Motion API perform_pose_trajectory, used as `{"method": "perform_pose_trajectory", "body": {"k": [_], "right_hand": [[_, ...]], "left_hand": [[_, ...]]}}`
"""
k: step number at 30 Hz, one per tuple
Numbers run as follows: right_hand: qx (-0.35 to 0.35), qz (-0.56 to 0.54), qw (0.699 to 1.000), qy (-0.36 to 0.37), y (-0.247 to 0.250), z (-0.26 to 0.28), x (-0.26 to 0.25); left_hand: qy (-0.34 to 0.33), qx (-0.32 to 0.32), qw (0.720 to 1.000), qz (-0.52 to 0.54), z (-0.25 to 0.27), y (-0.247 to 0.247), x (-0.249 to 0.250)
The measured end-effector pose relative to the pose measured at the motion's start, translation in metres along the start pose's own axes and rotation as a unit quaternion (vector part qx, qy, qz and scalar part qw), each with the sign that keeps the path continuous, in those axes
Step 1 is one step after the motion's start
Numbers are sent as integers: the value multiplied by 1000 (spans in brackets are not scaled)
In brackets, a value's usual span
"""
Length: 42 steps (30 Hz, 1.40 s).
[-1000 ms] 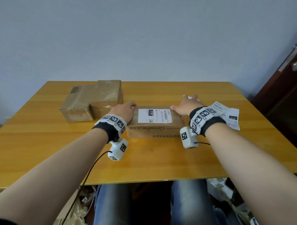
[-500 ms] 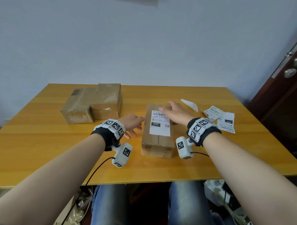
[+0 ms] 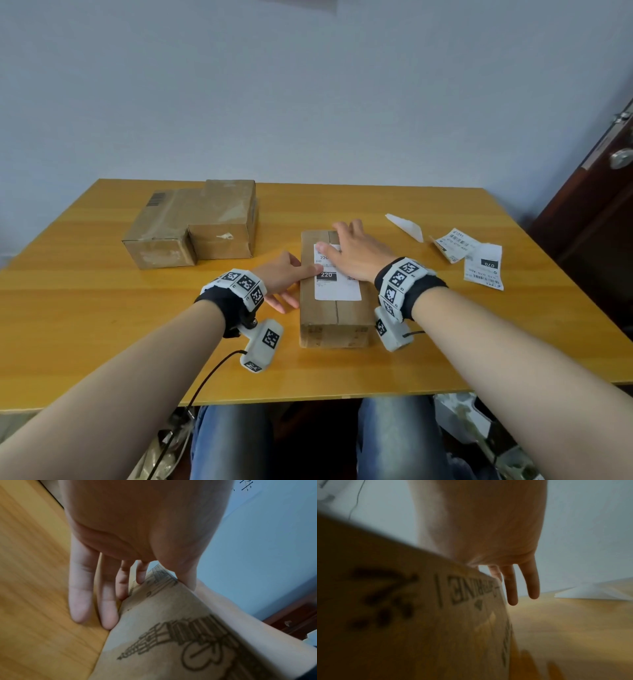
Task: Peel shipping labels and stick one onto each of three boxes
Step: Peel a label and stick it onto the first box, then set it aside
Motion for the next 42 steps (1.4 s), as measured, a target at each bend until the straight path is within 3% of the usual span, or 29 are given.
{"method": "perform_pose_trajectory", "body": {"k": [7,15,28,42], "right_hand": [[45,-14,998,-37,-15,-5,-6],[49,19,995,-84,-10,-26,3],[81,81,992,-52,1,-66,7],[164,2,986,-35,4,-83,20]], "left_hand": [[0,-10,1000,-6,0,0,0],[20,-65,998,-5,4,4,3],[27,-95,995,3,0,8,9],[13,-100,995,-6,-4,10,8]]}}
Point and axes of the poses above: each hand's wrist, its own z-axis away from the middle knuckle, its own y-axis out of the back of the hand, x = y × z, the point moved 4 cm from there along -z, towards the middle knuckle, and after that the axes turned 4 degrees about -z, right-handed, at the moved point
